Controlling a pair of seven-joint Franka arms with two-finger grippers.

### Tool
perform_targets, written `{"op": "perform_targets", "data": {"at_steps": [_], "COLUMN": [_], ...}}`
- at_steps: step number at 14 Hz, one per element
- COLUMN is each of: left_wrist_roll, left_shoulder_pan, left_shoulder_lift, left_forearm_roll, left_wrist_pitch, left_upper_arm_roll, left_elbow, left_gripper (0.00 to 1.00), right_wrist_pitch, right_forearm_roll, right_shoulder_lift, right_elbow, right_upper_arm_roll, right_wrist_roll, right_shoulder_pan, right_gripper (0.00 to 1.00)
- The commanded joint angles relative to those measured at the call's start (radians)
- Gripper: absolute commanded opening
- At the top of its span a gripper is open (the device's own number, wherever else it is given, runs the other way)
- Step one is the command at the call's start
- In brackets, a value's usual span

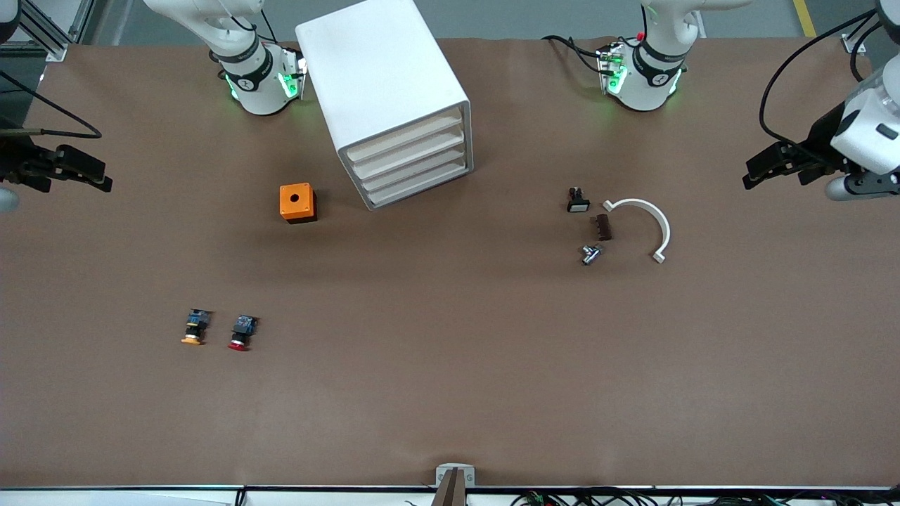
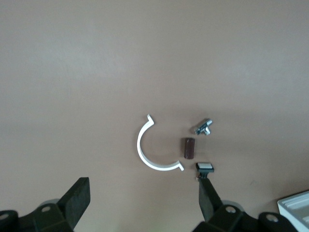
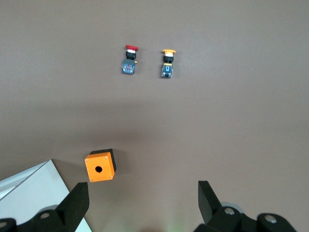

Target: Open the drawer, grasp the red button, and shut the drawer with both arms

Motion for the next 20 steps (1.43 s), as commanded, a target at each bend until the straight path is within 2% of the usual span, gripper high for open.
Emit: {"op": "perform_targets", "data": {"at_steps": [1,4,6,10,20], "left_wrist_roll": [0.004,0.000,0.000,0.000,-0.006], "left_shoulder_pan": [-0.002,-0.008,-0.010,-0.004,-0.010], "left_shoulder_lift": [0.034,0.103,0.135,0.137,0.138], "left_forearm_roll": [0.028,0.028,0.034,0.037,0.037], "left_wrist_pitch": [-0.001,-0.045,-0.073,-0.125,-0.125], "left_upper_arm_roll": [-0.003,-0.002,-0.002,-0.003,-0.002], "left_elbow": [0.105,0.243,0.292,0.293,0.294], "left_gripper": [0.99,0.99,0.99,0.99,0.99], "right_wrist_pitch": [0.046,0.042,0.036,0.034,0.049], "right_forearm_roll": [0.014,0.014,0.014,0.017,0.035], "right_shoulder_lift": [-0.076,-0.073,-0.072,-0.081,-0.105], "right_elbow": [-0.087,-0.084,-0.082,-0.079,-0.076], "right_upper_arm_roll": [0.003,0.003,0.001,-0.002,0.003], "right_wrist_roll": [-0.002,-0.007,-0.005,-0.004,-0.002], "right_shoulder_pan": [0.002,0.002,0.000,-0.003,0.002], "right_gripper": [1.00,1.00,1.00,1.00,1.00]}}
